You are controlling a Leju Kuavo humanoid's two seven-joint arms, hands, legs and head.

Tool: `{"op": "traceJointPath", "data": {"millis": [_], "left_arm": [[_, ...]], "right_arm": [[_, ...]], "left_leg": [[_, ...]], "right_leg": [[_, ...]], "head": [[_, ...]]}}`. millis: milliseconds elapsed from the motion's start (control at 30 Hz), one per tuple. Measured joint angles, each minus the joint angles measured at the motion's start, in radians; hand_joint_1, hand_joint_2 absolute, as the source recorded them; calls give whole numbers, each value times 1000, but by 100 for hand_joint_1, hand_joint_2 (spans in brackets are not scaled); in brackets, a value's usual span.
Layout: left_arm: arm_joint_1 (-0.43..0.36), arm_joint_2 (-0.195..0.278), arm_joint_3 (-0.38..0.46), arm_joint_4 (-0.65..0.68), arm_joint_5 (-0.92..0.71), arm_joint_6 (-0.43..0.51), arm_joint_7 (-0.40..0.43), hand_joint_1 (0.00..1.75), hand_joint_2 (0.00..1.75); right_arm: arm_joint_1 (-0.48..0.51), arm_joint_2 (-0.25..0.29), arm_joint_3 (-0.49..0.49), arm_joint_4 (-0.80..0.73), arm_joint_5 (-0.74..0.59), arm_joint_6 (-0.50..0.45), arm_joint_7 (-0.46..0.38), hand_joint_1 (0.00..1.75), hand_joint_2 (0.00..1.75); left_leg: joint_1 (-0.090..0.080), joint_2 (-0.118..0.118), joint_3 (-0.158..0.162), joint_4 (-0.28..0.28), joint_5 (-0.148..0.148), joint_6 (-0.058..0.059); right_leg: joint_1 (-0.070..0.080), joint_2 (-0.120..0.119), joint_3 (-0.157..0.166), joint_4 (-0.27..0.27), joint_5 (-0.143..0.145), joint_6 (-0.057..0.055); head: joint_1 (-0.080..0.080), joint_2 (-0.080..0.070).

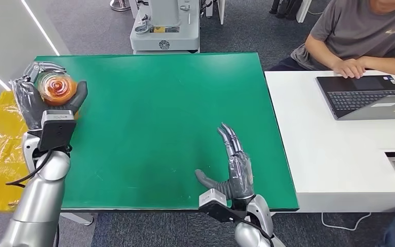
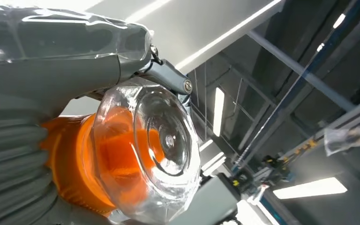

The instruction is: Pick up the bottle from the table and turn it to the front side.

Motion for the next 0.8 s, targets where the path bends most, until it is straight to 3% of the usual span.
{"op": "traceJointPath", "data": {"millis": [467, 800], "left_arm": [[-93, 87, 6, 327, -447, 99, 160, 175, 175], [-148, 103, 6, 519, -584, 125, 205, 175, 175]], "right_arm": [[22, -10, -8, -3, -28, -12, 0, 0, 175], [19, -19, -8, -7, -41, -22, 11, 0, 175]], "left_leg": [[0, 1, 0, 0, 0, 0], [0, 0, 0, 0, 0, 0]], "right_leg": [[0, 1, 0, 0, 0, 0], [0, 1, 0, 0, 0, 0]], "head": [[0, 0], [0, 0]]}}
